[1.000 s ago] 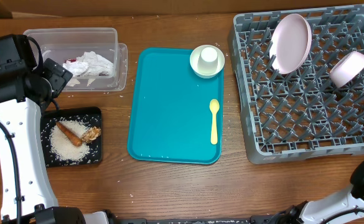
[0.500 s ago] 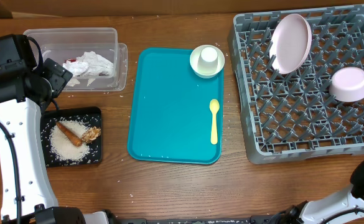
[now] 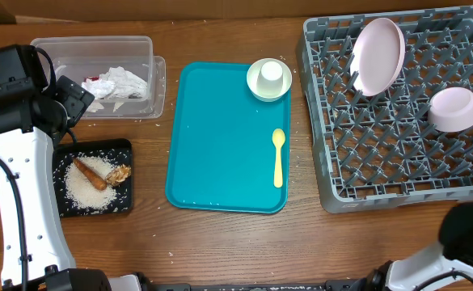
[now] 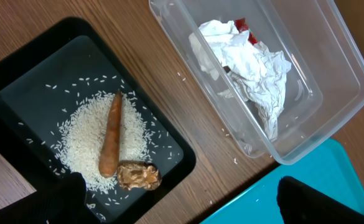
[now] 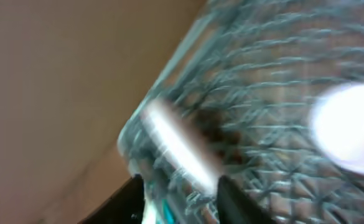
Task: Sort waste into correct bins and load items into the dishwasher
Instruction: 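Move the right gripper over the white cup on the saucer, then lower the right gripper and grasp the white cup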
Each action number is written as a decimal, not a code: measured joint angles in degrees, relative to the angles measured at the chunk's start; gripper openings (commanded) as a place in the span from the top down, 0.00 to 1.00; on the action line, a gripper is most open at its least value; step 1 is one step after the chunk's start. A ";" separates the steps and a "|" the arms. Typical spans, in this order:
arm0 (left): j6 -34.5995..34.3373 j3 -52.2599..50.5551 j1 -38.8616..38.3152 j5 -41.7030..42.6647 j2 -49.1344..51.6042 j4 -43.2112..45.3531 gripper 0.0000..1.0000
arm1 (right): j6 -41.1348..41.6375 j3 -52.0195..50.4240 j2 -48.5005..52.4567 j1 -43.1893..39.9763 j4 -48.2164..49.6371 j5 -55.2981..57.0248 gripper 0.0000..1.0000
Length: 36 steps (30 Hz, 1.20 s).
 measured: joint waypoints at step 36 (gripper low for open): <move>0.00 0.00 0.00 0.02 0.00 0.00 0.00 | -3.74 1.11 26.10 45.42 12.02 25.92 0.00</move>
